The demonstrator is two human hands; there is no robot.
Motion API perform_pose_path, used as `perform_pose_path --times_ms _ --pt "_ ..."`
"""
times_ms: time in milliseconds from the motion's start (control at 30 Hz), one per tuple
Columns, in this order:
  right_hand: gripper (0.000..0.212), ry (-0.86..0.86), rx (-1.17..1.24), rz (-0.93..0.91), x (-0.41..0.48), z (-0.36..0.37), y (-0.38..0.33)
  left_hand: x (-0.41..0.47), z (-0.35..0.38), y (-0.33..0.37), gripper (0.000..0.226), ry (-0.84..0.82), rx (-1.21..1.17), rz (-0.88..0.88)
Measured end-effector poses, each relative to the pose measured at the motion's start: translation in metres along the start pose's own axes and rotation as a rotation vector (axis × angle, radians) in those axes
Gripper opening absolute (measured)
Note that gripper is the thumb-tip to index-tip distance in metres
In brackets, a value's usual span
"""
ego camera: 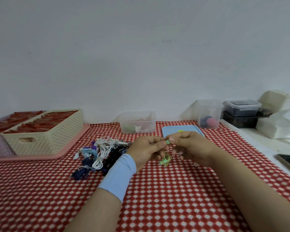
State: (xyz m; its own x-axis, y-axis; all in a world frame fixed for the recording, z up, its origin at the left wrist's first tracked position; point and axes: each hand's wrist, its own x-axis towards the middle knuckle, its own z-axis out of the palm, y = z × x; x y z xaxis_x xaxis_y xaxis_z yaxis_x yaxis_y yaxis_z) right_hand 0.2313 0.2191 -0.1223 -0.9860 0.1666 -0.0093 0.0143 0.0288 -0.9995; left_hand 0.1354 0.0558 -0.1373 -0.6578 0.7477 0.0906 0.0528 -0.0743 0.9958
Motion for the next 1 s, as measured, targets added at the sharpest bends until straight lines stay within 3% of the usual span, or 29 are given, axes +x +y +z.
perform_pose_path --times_ms 200,600,700,1000 --pt "0.032 -0.01 0.009 -0.01 -0.0002 0.0011 -0.0009 0.0006 -0.0007 -0.0014 0.012 0.002 -0.068 -0.002" --pt "0.019 -0.045 0.086 0.033 0.0 0.0023 -0.0024 0.0014 0.0001 0.0 0.013 0.004 -0.074 0.008" --pt "0.01 -0.039 0.051 0.053 0.0009 0.0018 -0.0018 0.0002 0.0006 0.0001 0.014 -0.002 -0.048 0.008" --pt "0.018 0.14 -0.215 -0.061 0.0037 0.0001 -0.0007 0.005 -0.006 0.0016 0.012 0.072 -0.089 0.011"
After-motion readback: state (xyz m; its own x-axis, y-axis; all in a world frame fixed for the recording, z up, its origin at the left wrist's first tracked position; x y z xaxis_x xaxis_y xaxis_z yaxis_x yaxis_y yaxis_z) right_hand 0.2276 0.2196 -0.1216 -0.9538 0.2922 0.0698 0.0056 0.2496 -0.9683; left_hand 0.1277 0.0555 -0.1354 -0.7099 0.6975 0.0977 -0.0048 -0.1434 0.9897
